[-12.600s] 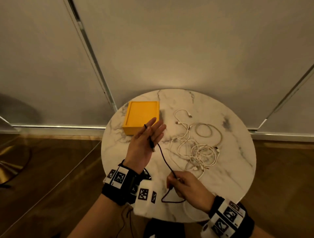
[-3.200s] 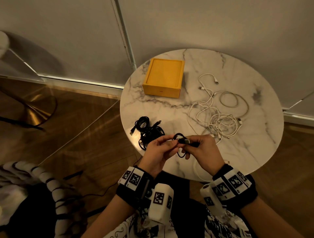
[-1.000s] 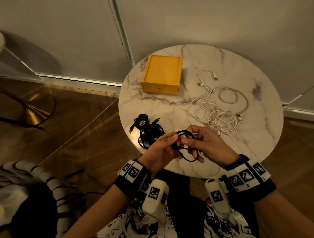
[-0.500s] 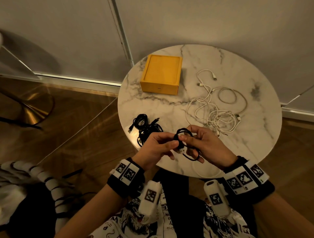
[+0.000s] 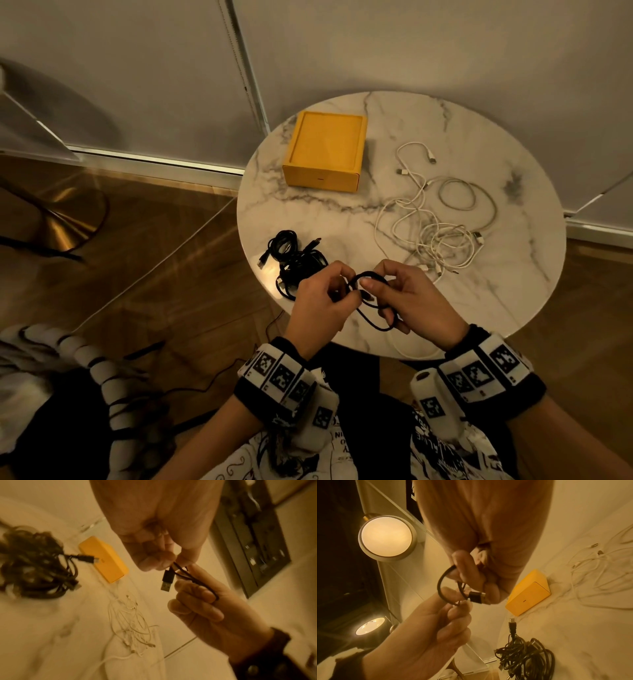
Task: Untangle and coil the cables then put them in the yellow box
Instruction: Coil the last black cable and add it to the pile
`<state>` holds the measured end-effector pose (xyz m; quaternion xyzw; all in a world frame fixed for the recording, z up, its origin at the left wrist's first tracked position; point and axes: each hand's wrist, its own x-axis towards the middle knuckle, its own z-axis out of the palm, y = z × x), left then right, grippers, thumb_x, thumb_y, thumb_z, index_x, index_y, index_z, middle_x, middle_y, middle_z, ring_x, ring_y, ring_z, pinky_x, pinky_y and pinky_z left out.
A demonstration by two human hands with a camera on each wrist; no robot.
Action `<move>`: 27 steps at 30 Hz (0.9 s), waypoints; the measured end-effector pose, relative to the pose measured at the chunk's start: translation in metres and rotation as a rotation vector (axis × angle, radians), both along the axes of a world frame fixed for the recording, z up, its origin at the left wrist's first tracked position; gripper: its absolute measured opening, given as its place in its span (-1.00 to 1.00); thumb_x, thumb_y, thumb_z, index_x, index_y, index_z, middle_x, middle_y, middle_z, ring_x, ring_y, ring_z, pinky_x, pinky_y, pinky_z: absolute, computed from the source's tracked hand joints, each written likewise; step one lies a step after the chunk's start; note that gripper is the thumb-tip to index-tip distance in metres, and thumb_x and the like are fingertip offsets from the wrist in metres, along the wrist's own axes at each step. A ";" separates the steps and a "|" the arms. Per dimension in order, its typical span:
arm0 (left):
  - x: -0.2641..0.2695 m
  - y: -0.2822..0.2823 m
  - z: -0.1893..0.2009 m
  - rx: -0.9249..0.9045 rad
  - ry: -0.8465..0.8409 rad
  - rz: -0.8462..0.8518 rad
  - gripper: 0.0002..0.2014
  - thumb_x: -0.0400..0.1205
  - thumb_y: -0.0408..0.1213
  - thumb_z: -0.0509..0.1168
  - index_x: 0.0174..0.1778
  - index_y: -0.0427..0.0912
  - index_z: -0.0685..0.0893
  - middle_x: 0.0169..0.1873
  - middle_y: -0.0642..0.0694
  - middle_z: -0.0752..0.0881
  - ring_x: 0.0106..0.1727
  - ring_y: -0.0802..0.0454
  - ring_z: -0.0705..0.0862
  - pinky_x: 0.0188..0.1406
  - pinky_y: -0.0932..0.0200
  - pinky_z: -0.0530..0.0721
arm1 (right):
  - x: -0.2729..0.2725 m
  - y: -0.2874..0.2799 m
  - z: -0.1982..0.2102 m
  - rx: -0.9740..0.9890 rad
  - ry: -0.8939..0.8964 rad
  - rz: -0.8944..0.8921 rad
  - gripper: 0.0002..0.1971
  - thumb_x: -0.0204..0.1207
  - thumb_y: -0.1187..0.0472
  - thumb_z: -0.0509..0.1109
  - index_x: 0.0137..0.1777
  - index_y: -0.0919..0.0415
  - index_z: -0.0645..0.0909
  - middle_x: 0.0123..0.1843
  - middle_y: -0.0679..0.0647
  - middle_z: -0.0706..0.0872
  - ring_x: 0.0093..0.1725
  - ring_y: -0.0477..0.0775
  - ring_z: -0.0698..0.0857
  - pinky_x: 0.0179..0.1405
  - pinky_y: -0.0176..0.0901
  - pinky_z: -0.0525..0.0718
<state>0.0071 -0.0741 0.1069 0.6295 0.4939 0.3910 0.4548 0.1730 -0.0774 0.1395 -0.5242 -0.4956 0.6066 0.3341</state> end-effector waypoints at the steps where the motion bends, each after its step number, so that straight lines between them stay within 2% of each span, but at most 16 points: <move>1: -0.001 0.001 -0.001 -0.059 -0.063 -0.025 -0.90 0.48 -0.28 0.35 -0.19 -0.23 0.59 -0.47 -0.07 0.57 -0.49 0.05 0.49 -0.50 0.03 0.49 | 0.000 0.000 0.001 -0.001 0.020 0.000 -0.74 0.61 0.16 0.35 -0.15 0.39 0.52 -0.67 0.14 0.48 -0.67 0.10 0.31 -0.74 -0.29 0.24; 3: -0.004 0.003 -0.002 -0.211 -0.280 -0.113 -0.87 0.46 -0.28 0.39 -0.15 -0.24 0.64 -0.26 -0.07 0.65 -0.27 0.08 0.63 -0.31 0.12 0.60 | 0.002 0.001 0.001 0.002 0.059 -0.001 -0.75 0.61 0.14 0.32 -0.19 0.33 0.54 -0.67 0.14 0.45 -0.74 0.05 0.29 -0.69 -0.25 0.25; 5: -0.010 0.004 -0.001 -0.368 -0.494 -0.214 -0.84 0.49 -0.29 0.40 -0.07 -0.25 0.65 -0.11 -0.17 0.73 -0.10 -0.03 0.73 -0.16 0.10 0.71 | 0.004 0.002 0.001 0.021 0.087 0.016 -0.75 0.58 0.09 0.31 -0.21 0.28 0.55 -0.67 0.15 0.44 -0.79 0.02 0.27 -0.67 -0.22 0.25; 6: -0.012 0.004 0.000 -0.424 -0.549 -0.254 -0.81 0.49 -0.27 0.40 -0.07 -0.27 0.63 -0.14 -0.16 0.75 -0.14 -0.06 0.74 -0.20 0.12 0.71 | 0.005 0.003 0.001 0.032 0.087 0.027 -0.75 0.56 0.07 0.32 -0.22 0.25 0.57 -0.67 0.15 0.45 -0.79 0.01 0.27 -0.68 -0.22 0.24; 8: -0.016 0.005 0.002 -0.464 -0.572 -0.304 -0.79 0.48 -0.24 0.40 -0.11 -0.28 0.57 -0.23 -0.11 0.72 -0.29 0.00 0.69 -0.35 0.21 0.63 | 0.005 0.005 0.002 0.048 0.078 0.042 -0.77 0.53 0.05 0.34 -0.24 0.19 0.60 -0.65 0.19 0.46 -0.78 0.02 0.28 -0.71 -0.26 0.24; 12: -0.020 0.010 0.002 -0.503 -0.581 -0.350 -0.84 0.52 -0.29 0.38 -0.20 -0.14 0.49 -0.34 -0.01 0.56 -0.43 0.14 0.44 -0.47 0.27 0.50 | 0.010 0.011 0.001 0.054 0.069 0.072 -0.77 0.52 0.11 0.39 -0.18 0.31 0.65 -0.62 0.29 0.52 -0.75 0.08 0.30 -0.76 -0.31 0.26; 15: -0.029 0.018 -0.002 -0.505 -0.460 -0.374 -0.89 0.60 -0.34 0.33 -0.06 -0.18 0.50 -0.40 0.05 0.50 -0.46 0.14 0.35 -0.52 0.27 0.39 | 0.018 0.017 -0.004 -0.002 0.075 0.198 -0.86 0.55 0.27 0.40 -0.04 0.35 0.72 -0.50 0.36 0.67 -0.76 0.11 0.47 -0.70 -0.26 0.43; 17: -0.038 0.026 -0.004 -0.365 -0.178 -0.394 -0.88 0.65 -0.33 0.31 0.09 -0.20 0.62 -0.36 0.10 0.58 -0.40 0.15 0.46 -0.43 0.27 0.41 | 0.020 0.021 -0.009 -0.037 0.004 0.310 -0.83 0.60 0.34 0.35 0.10 0.34 0.72 -0.36 0.34 0.77 -0.67 0.13 0.64 -0.59 -0.21 0.50; 19: -0.046 0.035 -0.007 -0.170 0.139 -0.389 -0.86 0.66 -0.31 0.33 0.10 -0.15 0.73 -0.27 0.13 0.68 -0.27 0.23 0.60 -0.25 0.34 0.51 | 0.017 0.027 -0.014 -0.034 -0.086 0.383 -0.81 0.64 0.35 0.31 0.15 0.34 0.71 -0.27 0.28 0.82 -0.55 0.20 0.75 -0.52 -0.19 0.52; 20: -0.050 0.040 -0.005 -0.118 0.214 -0.368 -0.86 0.66 -0.30 0.34 0.08 -0.14 0.76 -0.24 0.10 0.72 -0.23 0.24 0.65 -0.20 0.35 0.55 | 0.013 0.031 -0.016 -0.026 -0.106 0.394 -0.81 0.65 0.35 0.29 0.16 0.33 0.70 -0.23 0.26 0.83 -0.50 0.23 0.77 -0.50 -0.18 0.52; 22: -0.058 0.050 -0.001 -0.078 0.246 -0.320 -0.88 0.66 -0.28 0.34 0.04 -0.12 0.78 -0.22 0.06 0.76 -0.23 0.20 0.69 -0.20 0.35 0.61 | 0.004 0.040 -0.019 -0.006 -0.105 0.371 -0.78 0.68 0.33 0.25 0.21 0.28 0.69 -0.19 0.25 0.84 -0.44 0.22 0.79 -0.48 -0.18 0.52; 24: -0.069 0.067 0.004 -0.100 0.253 -0.270 -0.90 0.68 -0.26 0.32 -0.03 -0.07 0.76 -0.25 0.08 0.78 -0.26 0.19 0.73 -0.22 0.35 0.64 | -0.005 0.051 -0.025 0.003 -0.119 0.271 -0.75 0.70 0.30 0.22 0.26 0.21 0.67 -0.18 0.24 0.84 -0.38 0.24 0.81 -0.45 -0.17 0.54; 27: -0.093 0.103 0.000 -0.214 0.192 -0.169 -0.87 0.69 -0.27 0.29 -0.08 -0.17 0.73 -0.27 -0.08 0.79 -0.33 0.09 0.73 -0.42 0.27 0.63 | -0.010 0.061 -0.035 0.000 -0.119 0.118 -0.76 0.68 0.23 0.26 0.28 0.19 0.64 -0.17 0.22 0.84 -0.28 0.34 0.81 -0.43 -0.19 0.57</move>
